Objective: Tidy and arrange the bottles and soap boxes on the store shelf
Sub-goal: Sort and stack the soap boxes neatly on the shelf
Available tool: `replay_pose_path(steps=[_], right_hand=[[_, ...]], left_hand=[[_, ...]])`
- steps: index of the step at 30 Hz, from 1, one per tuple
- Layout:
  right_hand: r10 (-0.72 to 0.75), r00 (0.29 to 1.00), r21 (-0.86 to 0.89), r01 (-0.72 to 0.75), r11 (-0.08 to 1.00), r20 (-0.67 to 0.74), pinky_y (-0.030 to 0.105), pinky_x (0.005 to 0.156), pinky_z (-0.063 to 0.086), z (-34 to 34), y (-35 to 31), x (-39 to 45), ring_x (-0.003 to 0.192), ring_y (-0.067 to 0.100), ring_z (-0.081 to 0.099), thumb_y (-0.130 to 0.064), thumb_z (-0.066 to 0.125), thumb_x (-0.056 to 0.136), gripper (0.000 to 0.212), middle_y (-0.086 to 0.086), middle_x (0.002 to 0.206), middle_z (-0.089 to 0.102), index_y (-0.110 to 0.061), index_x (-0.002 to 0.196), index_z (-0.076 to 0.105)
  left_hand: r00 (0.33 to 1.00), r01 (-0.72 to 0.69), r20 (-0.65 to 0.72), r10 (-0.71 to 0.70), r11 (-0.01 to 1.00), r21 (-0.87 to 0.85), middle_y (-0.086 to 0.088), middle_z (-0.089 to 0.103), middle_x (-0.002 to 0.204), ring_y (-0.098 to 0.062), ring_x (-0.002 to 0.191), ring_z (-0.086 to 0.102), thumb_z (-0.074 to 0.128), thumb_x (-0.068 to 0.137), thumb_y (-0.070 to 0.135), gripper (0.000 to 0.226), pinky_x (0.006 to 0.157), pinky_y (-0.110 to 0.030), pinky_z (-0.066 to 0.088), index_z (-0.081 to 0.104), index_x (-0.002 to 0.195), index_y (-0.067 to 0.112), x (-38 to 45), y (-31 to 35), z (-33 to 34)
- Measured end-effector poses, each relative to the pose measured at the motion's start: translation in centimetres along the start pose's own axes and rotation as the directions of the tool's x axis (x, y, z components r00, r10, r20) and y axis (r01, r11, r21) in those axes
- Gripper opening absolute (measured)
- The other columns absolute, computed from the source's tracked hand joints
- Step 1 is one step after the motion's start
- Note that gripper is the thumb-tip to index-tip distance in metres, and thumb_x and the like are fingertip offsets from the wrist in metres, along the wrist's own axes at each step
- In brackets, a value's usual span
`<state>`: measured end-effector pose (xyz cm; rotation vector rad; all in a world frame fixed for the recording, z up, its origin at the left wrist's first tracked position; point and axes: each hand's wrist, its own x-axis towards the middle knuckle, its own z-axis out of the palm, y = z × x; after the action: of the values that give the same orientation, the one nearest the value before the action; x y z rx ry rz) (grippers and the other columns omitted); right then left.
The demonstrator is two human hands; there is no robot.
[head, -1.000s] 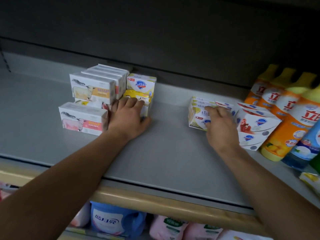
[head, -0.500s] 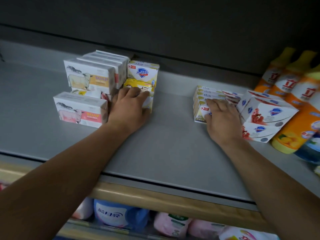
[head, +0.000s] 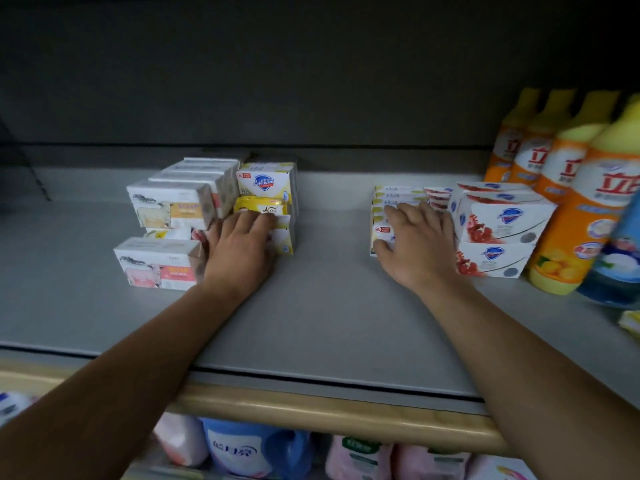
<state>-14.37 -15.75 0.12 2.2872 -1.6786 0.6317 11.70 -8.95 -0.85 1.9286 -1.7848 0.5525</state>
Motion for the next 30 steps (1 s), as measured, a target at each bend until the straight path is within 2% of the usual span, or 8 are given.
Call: replay_pose_path(steps=[6,11,14,18,23,25,28,30], right_hand=[[-0.038,0.996,0.135,0.049,0.99,-0.082,0.047,0.118,0.012,-1.0,-0.6,-0.6,0.141,0.025,0.027,-0.037,0.053,0.088,0.055,-0.003,0.147,0.043,-0.023,0.141,0.048],[-0.118,0.984,0.321,0.155,0.934,-0.133,0.035,0.115,0.019,-2.4,-1.8,-1.8,0.138,0.025,0.031,-0.029,0.059,0.087,0.051,0.001,0.142,0.047,-0.017,0.136,0.053],[-0.244,0.964,0.481,0.264,0.836,-0.105,0.031,0.109,0.034,-3.5,-2.8,-3.5,0.133,0.02,0.041,-0.026,0.063,0.085,0.06,-0.003,0.145,0.042,-0.019,0.142,0.046],[-0.446,0.894,0.526,0.399,0.751,-0.041,0.033,0.109,0.037,-4.3,-3.7,-5.9,0.137,0.017,0.037,-0.016,0.067,0.077,0.086,-0.012,0.155,0.024,-0.03,0.152,0.027],[-0.461,0.884,0.616,0.404,0.677,-0.073,0.024,0.104,0.037,-5.4,-4.2,-7.9,0.13,0.009,0.043,-0.011,0.073,0.079,0.081,-0.011,0.147,0.038,-0.029,0.148,0.036],[-0.383,0.922,0.697,0.31,0.647,-0.056,0.018,0.099,0.039,-5.7,-4.4,-8.8,0.119,0.002,0.048,-0.012,0.078,0.074,0.078,-0.013,0.134,0.047,-0.031,0.142,0.044],[-0.191,0.979,0.873,0.037,0.487,0.065,0.015,0.087,0.049,-5.6,-4.6,-10.2,0.105,-0.001,0.061,-0.013,0.079,0.076,0.067,-0.011,0.122,0.06,-0.035,0.132,0.051],[-0.064,0.988,0.911,-0.105,0.399,0.142,0.017,0.085,0.049,-5.2,-4.6,-10.8,0.1,0.0,0.064,-0.02,0.078,0.08,0.05,-0.012,0.113,0.066,-0.034,0.124,0.058]], left_hand=[[0.995,0.003,0.098,-0.012,0.997,0.083,-0.014,0.041,0.132,-0.038,0.123,0.035,0.061,0.087,0.028,0.056,0.1,-0.051,0.037,0.044,0.14,0.02,0.5,0.7,-1.0],[0.993,0.015,0.113,-0.018,1.0,0.027,-0.01,0.056,0.126,-0.036,0.117,0.049,0.062,0.087,0.038,0.05,0.095,-0.044,0.037,0.049,0.133,0.025,0.0,1.2,-2.3],[0.997,0.038,0.08,-0.015,0.953,-0.302,-0.006,0.067,0.116,-0.029,0.109,0.059,0.07,0.086,0.034,0.044,0.091,-0.036,0.044,0.06,0.128,0.022,-1.0,2.1,-3.3],[0.975,0.118,0.211,0.068,0.648,-0.753,0.012,0.073,0.095,-0.001,0.088,0.065,0.073,0.086,0.023,0.02,0.079,-0.02,0.049,0.072,0.106,0.028,-2.5,3.5,-5.9],[0.92,0.275,0.352,0.175,0.352,-0.894,-0.001,0.075,0.093,-0.008,0.083,0.066,0.068,0.088,0.014,0.015,0.075,-0.021,0.053,0.074,0.101,0.012,-4.7,4.1,-7.5],[0.926,0.339,0.363,0.108,0.191,-0.921,-0.008,0.074,0.098,-0.014,0.086,0.068,0.067,0.086,0.01,0.02,0.08,-0.028,0.055,0.072,0.105,0.008,-5.3,4.3,-7.5],[0.902,0.428,0.43,0.03,-0.177,-0.886,-0.015,0.072,0.105,-0.024,0.089,0.07,0.066,0.079,0.015,0.031,0.079,-0.036,0.059,0.067,0.11,0.008,-6.3,4.5,-7.6],[0.907,0.414,0.42,0.037,-0.268,-0.87,-0.012,0.07,0.105,-0.025,0.09,0.069,0.066,0.075,0.017,0.042,0.079,-0.041,0.058,0.062,0.117,0.013,-7.4,4.8,-7.2]])
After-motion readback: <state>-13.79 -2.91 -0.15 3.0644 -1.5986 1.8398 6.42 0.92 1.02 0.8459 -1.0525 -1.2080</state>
